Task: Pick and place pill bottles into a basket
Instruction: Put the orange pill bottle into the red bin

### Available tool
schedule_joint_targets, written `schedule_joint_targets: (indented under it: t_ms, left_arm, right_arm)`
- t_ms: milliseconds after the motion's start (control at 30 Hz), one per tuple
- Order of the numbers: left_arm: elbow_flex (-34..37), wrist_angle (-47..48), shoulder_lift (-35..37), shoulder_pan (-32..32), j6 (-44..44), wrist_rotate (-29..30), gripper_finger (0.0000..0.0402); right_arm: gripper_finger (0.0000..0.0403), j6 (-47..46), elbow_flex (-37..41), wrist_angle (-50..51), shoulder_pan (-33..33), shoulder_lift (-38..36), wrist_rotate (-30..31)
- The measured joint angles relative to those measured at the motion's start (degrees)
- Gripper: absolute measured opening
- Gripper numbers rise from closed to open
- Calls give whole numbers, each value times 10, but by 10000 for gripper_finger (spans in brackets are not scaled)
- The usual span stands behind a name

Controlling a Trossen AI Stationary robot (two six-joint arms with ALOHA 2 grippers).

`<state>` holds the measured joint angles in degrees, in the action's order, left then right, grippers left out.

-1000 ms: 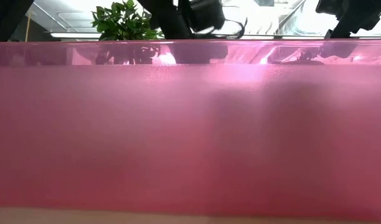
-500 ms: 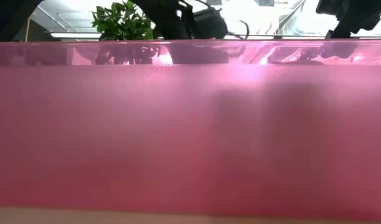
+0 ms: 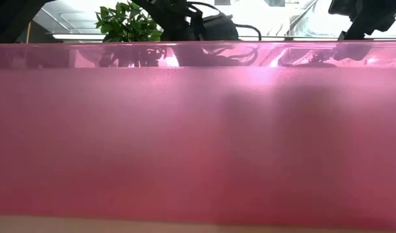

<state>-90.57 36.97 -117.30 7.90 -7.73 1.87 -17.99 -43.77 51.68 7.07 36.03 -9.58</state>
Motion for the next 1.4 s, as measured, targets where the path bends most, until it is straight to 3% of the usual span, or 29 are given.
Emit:
schedule_joint_targets:
  t_ms: [733,1033,1400]
  left_arm:
    - [-1,7,-16,0,8,-11,298]
    - [0,0,-17,0,12,-13,236]
    - [0,3,-14,0,12,-13,243]
  right_arm:
    - [232,0,0,0,0,0,0]
    - [232,0,0,0,0,0,0]
    - [232,0,0,0,0,0,0]
